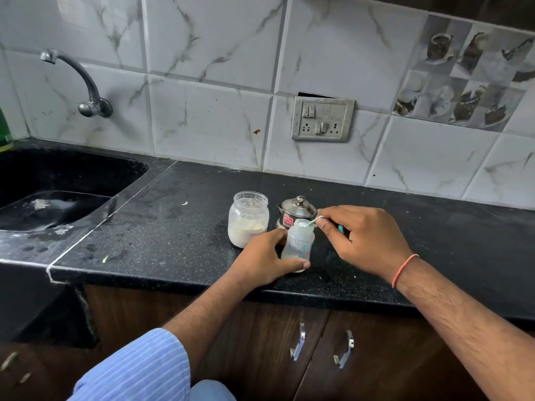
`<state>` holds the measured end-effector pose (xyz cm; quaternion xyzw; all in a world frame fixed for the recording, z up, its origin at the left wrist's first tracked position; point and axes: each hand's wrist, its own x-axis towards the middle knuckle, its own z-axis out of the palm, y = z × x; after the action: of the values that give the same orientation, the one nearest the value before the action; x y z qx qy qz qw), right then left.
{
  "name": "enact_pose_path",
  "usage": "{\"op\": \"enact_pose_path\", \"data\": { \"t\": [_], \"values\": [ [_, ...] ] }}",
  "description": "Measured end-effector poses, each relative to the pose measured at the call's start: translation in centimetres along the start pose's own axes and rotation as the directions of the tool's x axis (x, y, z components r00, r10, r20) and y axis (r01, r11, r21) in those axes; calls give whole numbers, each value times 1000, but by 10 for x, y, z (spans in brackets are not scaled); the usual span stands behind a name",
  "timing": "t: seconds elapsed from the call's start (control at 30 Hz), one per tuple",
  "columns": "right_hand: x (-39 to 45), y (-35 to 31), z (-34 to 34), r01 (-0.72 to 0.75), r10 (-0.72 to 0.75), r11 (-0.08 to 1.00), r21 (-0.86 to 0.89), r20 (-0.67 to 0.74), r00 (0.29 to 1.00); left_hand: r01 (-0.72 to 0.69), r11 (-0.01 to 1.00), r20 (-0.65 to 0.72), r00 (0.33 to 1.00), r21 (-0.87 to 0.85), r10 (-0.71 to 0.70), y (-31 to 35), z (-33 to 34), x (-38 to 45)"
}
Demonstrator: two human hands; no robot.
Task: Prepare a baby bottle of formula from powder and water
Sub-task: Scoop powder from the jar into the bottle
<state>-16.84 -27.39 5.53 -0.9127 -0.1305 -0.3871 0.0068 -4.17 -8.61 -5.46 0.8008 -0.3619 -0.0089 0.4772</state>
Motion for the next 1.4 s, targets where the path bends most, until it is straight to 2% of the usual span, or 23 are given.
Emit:
{"op": "enact_pose_path", "data": {
  "t": [0.13, 0.2, 0.27, 0.33, 0.37, 0.43, 0.53, 0.57, 0.67, 0.73, 0.8, 0.83, 0.93, 1.0, 1.07, 1.23, 1.33, 1.4],
  "values": [
    [-2, -1, 1, -8, 8, 1000, -19, -1, 1000, 2, 1000, -1, 1000, 21, -2, 4, -2, -2],
    [1, -2, 0, -85, 84, 996, 6, 38, 996, 11, 1000, 3, 1000, 22, -11, 6, -3, -3],
    [2, -2, -2, -161, 161, 986, 46, 16, 987, 23, 999, 8, 1000, 23, -23, 8, -5, -4],
    [4, -1, -2, -300, 301, 942, 153, 17, 954, 34, 999, 12, 999, 19, -34, 9, -5, -5],
    [7, 0, -3, -399, 398, 884, 244, 58, 916, 35, 999, 9, 999, 19, -35, 11, -6, -6],
    [11, -1, -2, -572, 558, 693, 438, 175, 811, 29, 1000, 2, 1000, 12, -29, 13, -6, -9],
    [14, -2, -2, -696, 686, 343, 631, 338, 644, -11, 996, -83, 997, -88, 4, 13, -6, -14],
    [14, 0, -2, -713, 703, 266, 649, 376, 604, -11, 991, -137, 991, -132, -7, 14, -6, -18],
    [12, 4, 0, -729, 708, 200, 655, 418, 570, -103, 973, -388, 921, -207, 15, 18, -8, -32],
    [15, 5, 1, -723, 708, 186, 665, 420, 568, -215, 971, -550, 826, -105, 124, 17, -14, -39],
    [20, 5, 1, -709, 703, 174, 683, 418, 575, -212, 977, -632, 756, 7, 168, 10, -24, -39],
    [23, 4, 2, -699, 696, 168, 695, 419, 584, -168, 985, -650, 745, 31, 147, 5, -30, -37],
    [39, -2, 4, -683, 662, 193, 704, 421, 620, 37, 999, -596, 803, 32, -11, -7, -49, -31],
    [53, -9, 8, -682, 640, 239, 692, 415, 646, 168, 986, -483, 864, 9, -143, -14, -60, -26],
    [68, -15, 13, -670, 615, 309, 675, 396, 682, 254, 967, -380, 893, -19, -242, -22, -68, -20],
    [97, -22, 38, -642, 577, 451, 620, 346, 740, 292, 953, -339, 908, 83, -248, -30, -63, -8],
    [109, -27, 51, -611, 510, 638, 468, 337, 791, 277, 956, -338, 912, 95, -231, -31, -62, -8],
    [115, -33, 59, -572, 424, 722, 389, 404, 810, 272, 958, -340, 913, 90, -227, -30, -63, -9]
  ]
}}
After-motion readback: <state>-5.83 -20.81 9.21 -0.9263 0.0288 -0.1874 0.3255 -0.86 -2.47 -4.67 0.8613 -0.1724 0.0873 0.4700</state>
